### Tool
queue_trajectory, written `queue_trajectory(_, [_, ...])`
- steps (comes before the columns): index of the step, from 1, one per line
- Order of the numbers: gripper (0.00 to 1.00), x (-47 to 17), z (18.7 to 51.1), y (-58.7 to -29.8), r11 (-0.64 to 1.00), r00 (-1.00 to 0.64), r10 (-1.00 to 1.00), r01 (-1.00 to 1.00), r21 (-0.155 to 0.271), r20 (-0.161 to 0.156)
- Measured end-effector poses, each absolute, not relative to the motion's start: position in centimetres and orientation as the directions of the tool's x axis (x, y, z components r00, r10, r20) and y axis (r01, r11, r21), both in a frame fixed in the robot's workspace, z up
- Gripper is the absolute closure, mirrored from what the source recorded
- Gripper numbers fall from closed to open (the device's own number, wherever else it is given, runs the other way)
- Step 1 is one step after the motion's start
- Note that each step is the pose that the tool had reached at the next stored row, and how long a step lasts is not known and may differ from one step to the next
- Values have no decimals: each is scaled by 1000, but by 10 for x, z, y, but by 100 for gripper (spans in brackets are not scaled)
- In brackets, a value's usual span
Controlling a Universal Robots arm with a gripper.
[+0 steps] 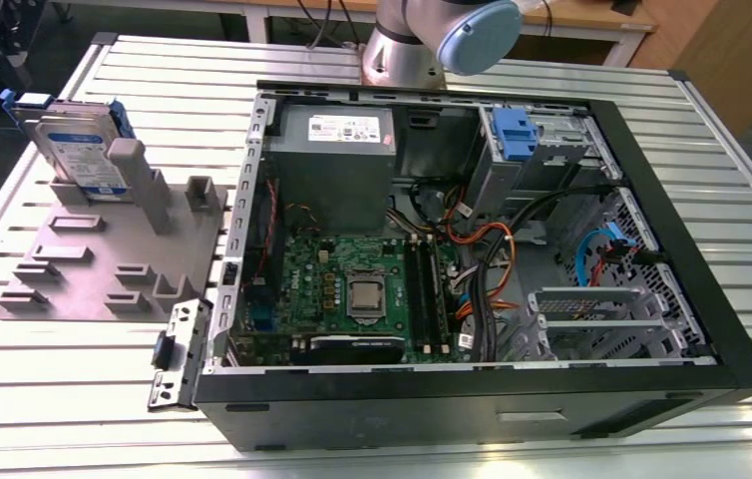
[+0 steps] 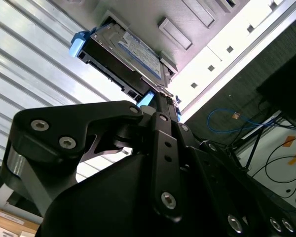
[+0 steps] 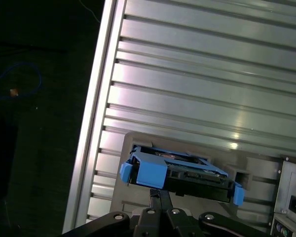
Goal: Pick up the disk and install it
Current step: 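Pick up the disk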
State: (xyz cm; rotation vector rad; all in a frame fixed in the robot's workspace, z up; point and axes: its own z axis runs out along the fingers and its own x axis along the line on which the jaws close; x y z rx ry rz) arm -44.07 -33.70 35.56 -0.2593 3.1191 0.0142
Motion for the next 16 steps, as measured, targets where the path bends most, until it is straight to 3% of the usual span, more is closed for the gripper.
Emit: queue_trajectory(16, [89,-441,356,-337,984,-984,-178,-178,8,-12])
